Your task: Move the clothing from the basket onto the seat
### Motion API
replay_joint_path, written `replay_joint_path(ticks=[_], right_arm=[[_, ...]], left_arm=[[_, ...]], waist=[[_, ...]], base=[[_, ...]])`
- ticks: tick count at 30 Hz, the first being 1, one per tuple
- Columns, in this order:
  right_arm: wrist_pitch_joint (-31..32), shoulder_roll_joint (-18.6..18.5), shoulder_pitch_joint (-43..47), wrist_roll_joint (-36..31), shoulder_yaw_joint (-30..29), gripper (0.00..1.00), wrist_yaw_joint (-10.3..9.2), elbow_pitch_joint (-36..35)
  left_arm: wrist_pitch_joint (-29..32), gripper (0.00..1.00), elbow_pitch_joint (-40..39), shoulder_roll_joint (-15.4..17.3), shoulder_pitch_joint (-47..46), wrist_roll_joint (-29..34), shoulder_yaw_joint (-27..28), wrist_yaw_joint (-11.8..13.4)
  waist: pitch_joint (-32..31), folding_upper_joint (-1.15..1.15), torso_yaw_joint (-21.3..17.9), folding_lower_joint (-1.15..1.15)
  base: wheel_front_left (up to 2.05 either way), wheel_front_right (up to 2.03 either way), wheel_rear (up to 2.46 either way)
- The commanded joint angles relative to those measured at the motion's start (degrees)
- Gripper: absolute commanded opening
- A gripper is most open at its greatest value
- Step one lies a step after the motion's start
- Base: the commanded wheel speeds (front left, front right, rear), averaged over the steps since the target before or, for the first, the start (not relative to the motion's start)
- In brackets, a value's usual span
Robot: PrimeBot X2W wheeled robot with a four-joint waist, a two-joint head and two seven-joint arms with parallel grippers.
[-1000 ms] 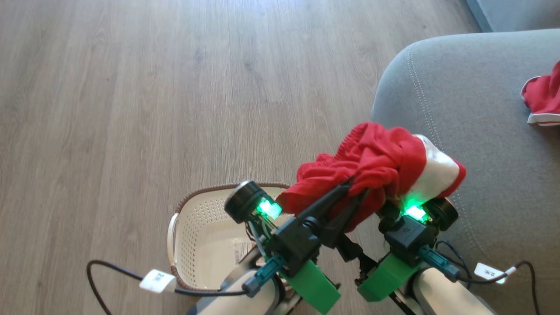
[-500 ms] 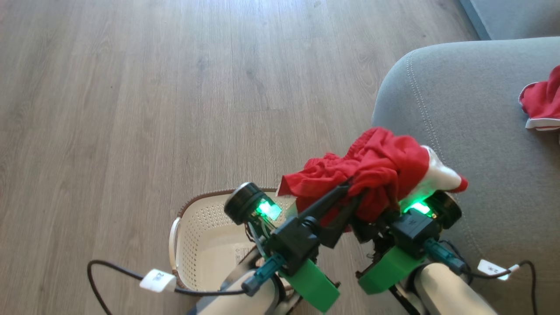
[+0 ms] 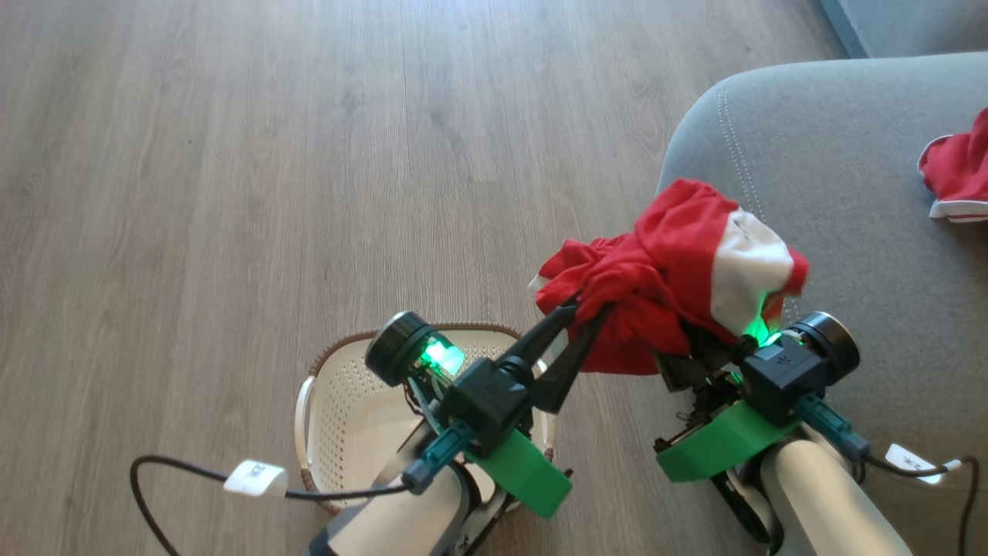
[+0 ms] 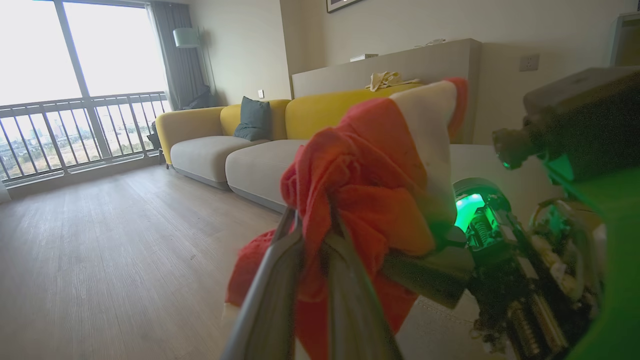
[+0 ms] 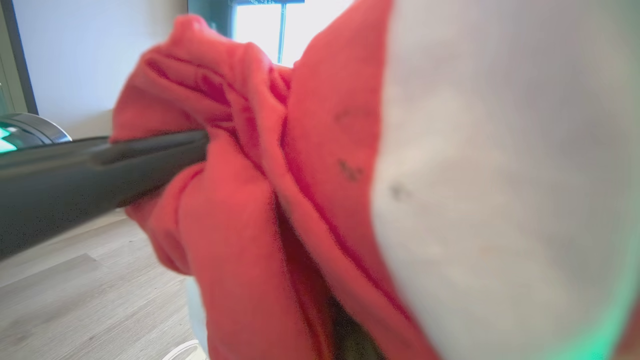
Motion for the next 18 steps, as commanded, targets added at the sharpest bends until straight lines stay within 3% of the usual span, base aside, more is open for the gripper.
replay_joint_path(ticks=[1, 10, 18], right_arm=[[-0.37, 0.48, -0.53, 0.26, -0.04, 0.0, -0.02, -2.23], [-0.37, 1.22, -1.13, 0.52, -2.82, 0.0, -0.02, -3.75], [-0.37, 1.51, -1.48, 0.13, -3.49, 0.0, -0.02, -4.24]], left_arm=[[-0.29, 0.0, -1.47, -0.09, -1.88, -0.07, 2.75, 0.42], [-0.29, 0.0, 0.85, -0.09, -1.78, 0.68, 5.55, -0.14], [-0.29, 0.0, 2.72, -0.09, -1.28, 0.68, 3.35, -1.99]], waist=[[0.31, 0.0, 0.0, 0.0], [2.05, 0.0, 0.0, 0.0], [2.61, 0.0, 0.33, 0.0]], base=[[0.0, 0.0, 0.0], [0.0, 0.0, 0.0], [0.0, 0.0, 0.0]])
